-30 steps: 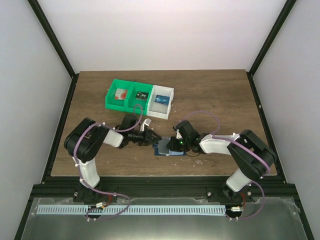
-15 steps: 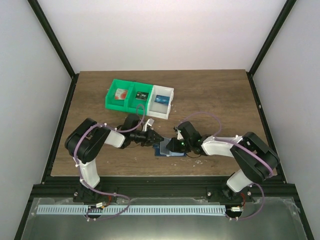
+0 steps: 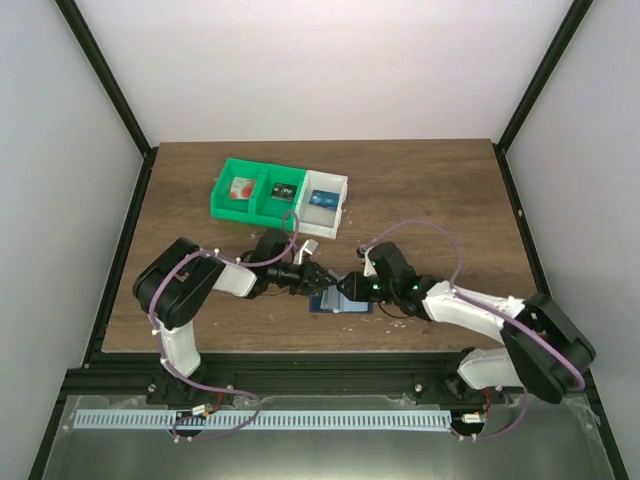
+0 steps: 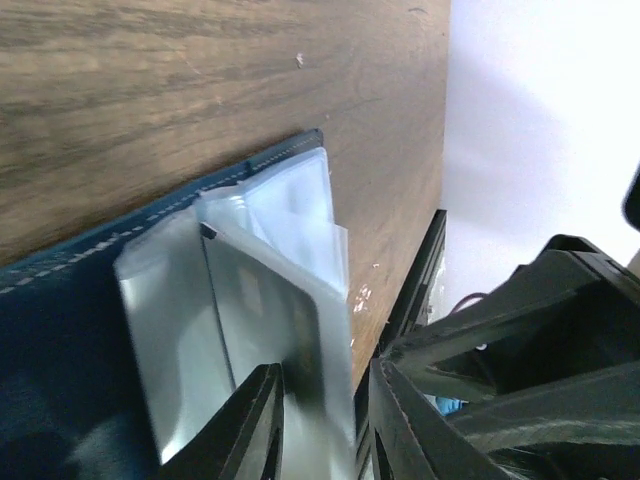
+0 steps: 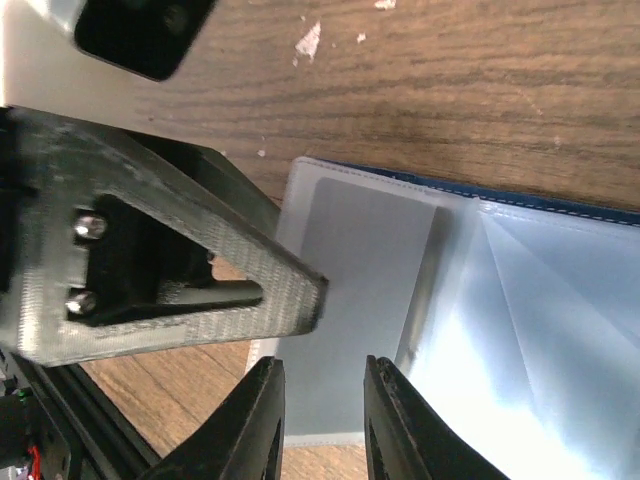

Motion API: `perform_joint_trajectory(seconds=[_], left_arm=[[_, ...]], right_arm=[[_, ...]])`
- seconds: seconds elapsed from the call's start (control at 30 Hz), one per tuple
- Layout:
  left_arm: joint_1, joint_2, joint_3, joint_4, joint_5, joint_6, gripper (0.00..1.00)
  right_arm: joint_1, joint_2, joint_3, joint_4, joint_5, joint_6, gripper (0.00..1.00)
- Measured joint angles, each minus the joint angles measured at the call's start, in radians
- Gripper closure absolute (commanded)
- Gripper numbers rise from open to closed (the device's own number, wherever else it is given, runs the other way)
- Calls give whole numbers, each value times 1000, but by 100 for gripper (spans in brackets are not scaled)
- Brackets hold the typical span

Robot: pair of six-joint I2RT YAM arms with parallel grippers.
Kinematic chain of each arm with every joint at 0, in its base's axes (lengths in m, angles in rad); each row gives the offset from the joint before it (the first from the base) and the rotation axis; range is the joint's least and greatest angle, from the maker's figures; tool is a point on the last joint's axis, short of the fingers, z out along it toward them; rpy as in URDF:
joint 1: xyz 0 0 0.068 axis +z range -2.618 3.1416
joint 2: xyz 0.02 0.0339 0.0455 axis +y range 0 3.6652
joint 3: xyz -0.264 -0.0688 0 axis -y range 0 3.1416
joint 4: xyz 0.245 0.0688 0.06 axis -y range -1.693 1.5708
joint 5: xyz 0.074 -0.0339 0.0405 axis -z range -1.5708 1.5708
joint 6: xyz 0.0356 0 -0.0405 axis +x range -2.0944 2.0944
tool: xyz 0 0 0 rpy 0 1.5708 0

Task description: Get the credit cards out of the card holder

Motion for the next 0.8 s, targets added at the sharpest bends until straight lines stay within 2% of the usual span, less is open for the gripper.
perform_joint_trajectory(seconds=[0.5,0.8], left_arm=[[-56,0,34,52,-1,-44,72],[-68,3,36,67,-5,-47,70]], right_arm=[[0,-364,-72,-119,125,12,73],[0,-384,-72,-140,143,14,72]])
